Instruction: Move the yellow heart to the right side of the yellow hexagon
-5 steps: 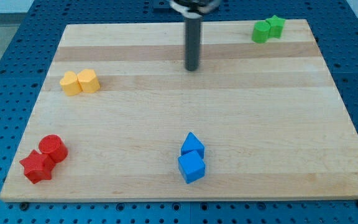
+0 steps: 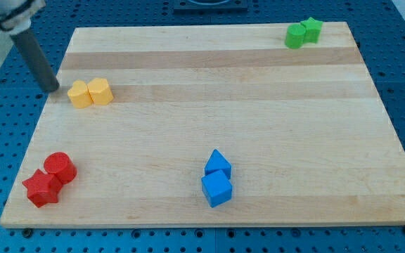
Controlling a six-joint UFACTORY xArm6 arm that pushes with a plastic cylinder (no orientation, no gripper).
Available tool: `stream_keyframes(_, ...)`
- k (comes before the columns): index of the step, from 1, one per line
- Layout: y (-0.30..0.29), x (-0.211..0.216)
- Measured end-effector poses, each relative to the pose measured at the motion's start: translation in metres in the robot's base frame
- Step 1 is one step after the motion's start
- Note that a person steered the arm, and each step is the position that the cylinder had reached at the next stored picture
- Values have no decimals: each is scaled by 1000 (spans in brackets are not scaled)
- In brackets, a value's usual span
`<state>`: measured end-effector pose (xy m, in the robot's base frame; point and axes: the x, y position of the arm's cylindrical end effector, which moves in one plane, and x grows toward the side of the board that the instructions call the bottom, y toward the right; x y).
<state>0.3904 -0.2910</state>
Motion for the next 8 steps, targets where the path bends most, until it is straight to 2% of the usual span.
stream_keyframes(1, 7, 17)
stream_keyframes(3, 34, -6)
stream_keyframes(6, 93, 9)
stream_keyframes(8, 42, 59)
